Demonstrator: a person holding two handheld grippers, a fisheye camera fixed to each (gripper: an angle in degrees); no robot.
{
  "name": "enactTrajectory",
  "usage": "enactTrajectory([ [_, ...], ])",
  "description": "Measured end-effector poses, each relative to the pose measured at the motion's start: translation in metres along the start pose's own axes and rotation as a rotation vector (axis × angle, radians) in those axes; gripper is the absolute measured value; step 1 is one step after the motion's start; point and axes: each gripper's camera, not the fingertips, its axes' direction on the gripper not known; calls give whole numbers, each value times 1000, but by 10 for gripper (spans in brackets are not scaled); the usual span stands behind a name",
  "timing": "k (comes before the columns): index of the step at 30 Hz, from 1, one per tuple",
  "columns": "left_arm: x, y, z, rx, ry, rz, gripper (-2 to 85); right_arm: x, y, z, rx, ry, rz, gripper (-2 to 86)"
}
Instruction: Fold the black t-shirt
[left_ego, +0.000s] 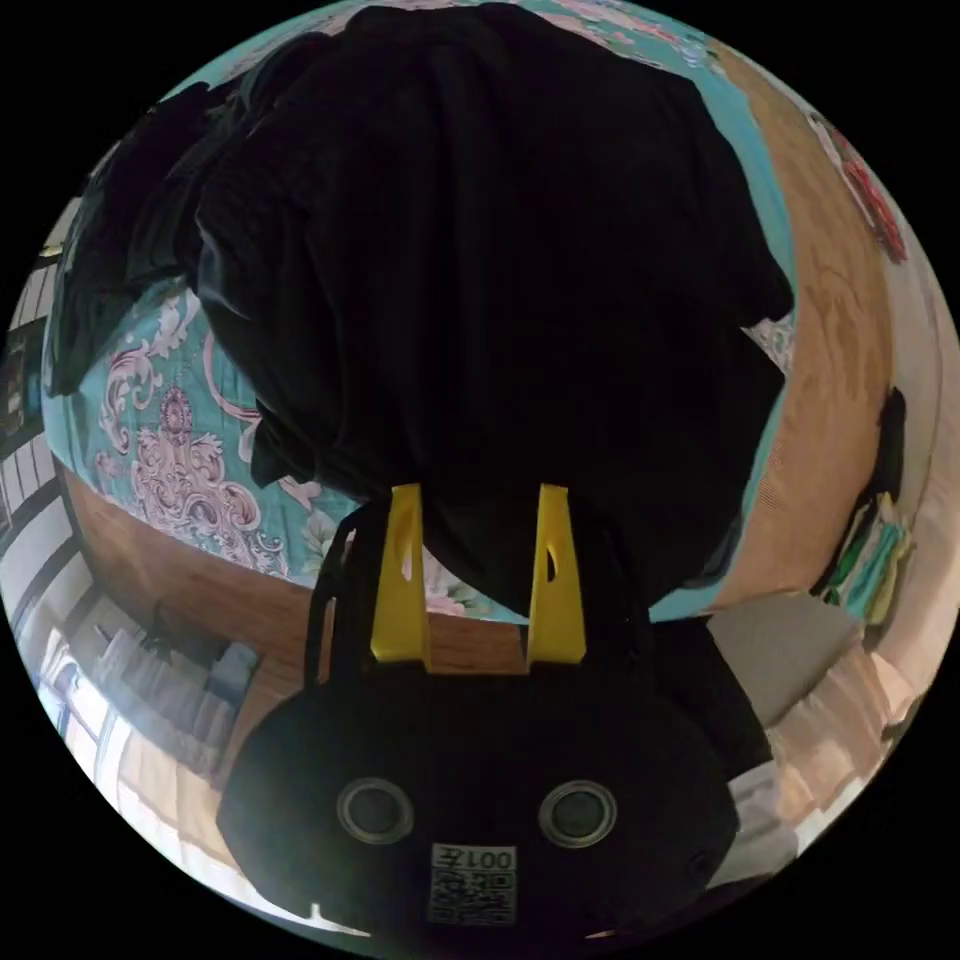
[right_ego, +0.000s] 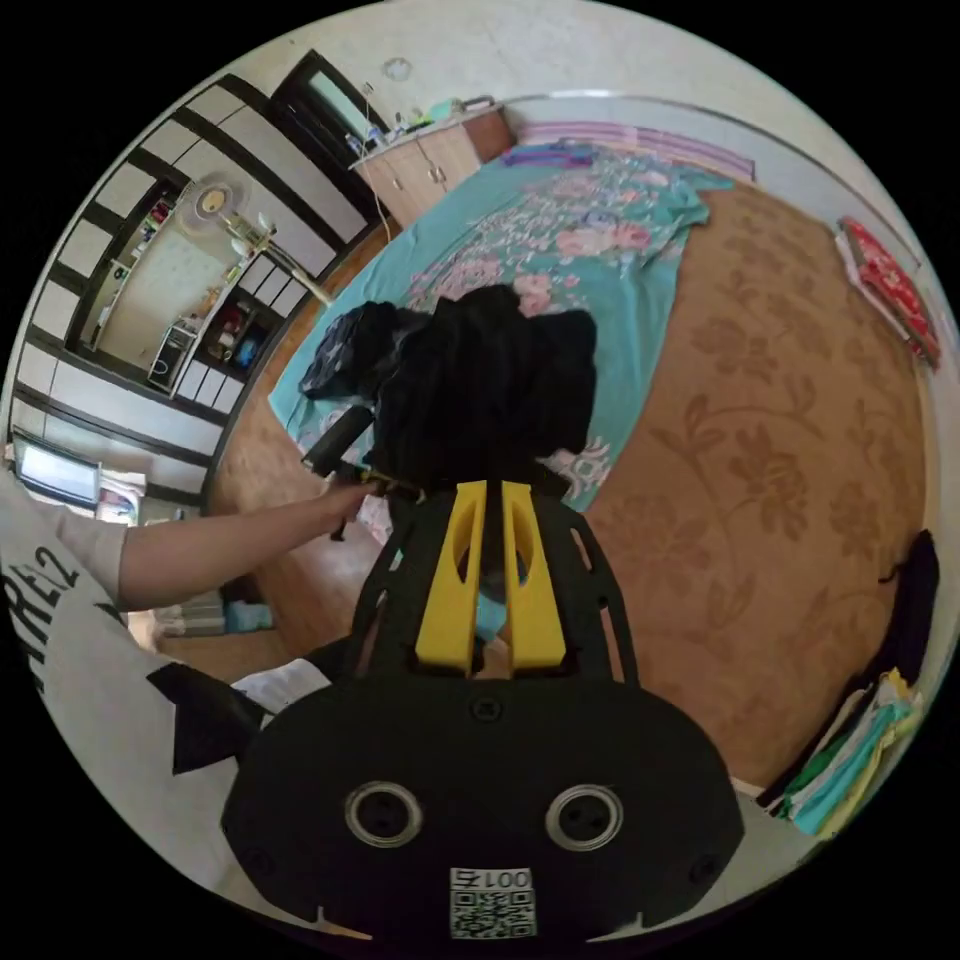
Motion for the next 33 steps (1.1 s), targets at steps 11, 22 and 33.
enactTrajectory([
  [11,-143,187,-116,515,323,315,-14,-9,-36,-74,-174,1,-181,92],
  [22,-243,405,-202,740,486,517,-10,17,-45,-189,-131,-685,-362,45],
  [33,-297,564,-260,979,978,731,45,99,13,-518,380,-821,-589,16],
])
